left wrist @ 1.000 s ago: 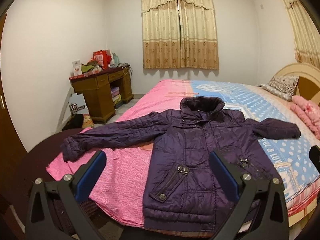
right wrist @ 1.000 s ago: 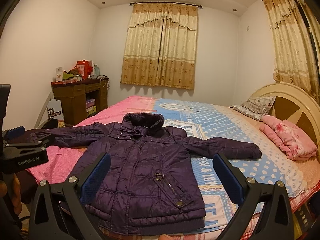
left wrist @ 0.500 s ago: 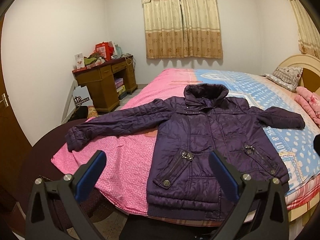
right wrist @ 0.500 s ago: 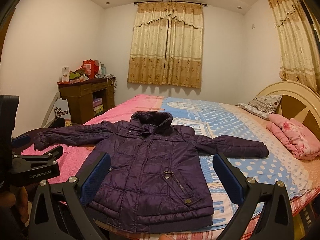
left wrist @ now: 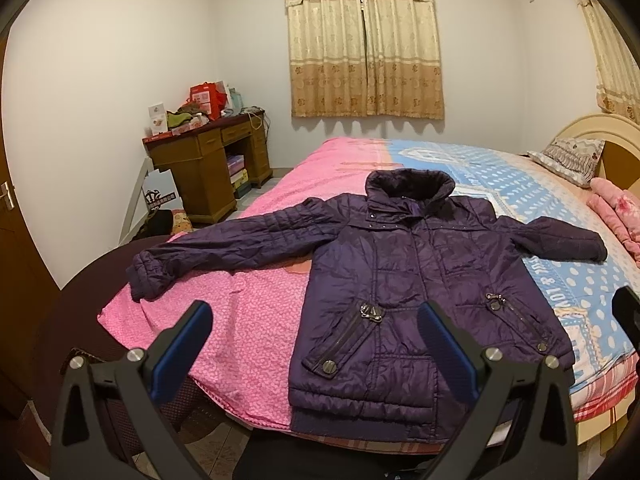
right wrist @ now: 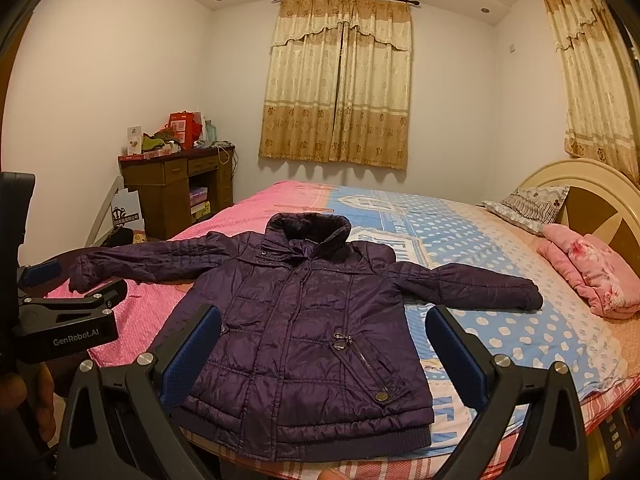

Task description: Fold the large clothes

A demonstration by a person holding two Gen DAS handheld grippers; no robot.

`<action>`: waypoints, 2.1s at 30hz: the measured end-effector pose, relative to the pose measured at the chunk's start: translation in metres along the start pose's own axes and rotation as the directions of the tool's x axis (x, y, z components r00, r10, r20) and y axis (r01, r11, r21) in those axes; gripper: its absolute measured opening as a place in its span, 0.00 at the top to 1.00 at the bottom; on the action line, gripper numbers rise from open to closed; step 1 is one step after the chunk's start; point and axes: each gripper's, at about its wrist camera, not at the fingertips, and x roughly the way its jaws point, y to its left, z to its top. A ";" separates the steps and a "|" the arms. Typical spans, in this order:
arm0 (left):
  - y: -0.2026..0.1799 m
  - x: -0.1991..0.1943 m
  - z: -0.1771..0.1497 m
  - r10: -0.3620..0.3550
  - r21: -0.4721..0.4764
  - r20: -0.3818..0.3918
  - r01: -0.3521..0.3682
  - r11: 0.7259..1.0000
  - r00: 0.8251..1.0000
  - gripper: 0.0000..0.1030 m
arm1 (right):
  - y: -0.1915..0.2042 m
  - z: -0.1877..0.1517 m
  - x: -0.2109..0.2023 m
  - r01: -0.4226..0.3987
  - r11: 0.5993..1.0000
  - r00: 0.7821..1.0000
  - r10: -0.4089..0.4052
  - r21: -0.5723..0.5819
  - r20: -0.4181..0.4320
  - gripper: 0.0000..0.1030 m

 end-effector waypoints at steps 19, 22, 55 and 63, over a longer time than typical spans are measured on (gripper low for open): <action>-0.001 0.000 -0.001 -0.010 -0.001 0.004 0.010 1.000 1.000 0.00 | 0.002 -0.002 0.002 -0.002 1.000 1.000 0.002 -0.003 -0.011 0.01; -0.003 0.001 -0.001 -0.013 0.000 0.002 0.013 1.000 1.000 0.00 | 0.002 -0.002 0.002 -0.002 1.000 1.000 0.002 -0.001 -0.015 0.01; -0.038 0.106 0.026 -0.178 0.042 -0.066 0.180 0.983 0.982 0.00 | -0.118 -0.057 0.168 0.048 0.962 0.952 0.037 0.268 -0.305 0.01; -0.063 0.161 0.042 -0.164 0.079 -0.088 0.171 0.982 0.982 0.00 | -0.206 -0.068 0.224 0.169 0.920 0.925 -0.025 0.353 -0.379 0.01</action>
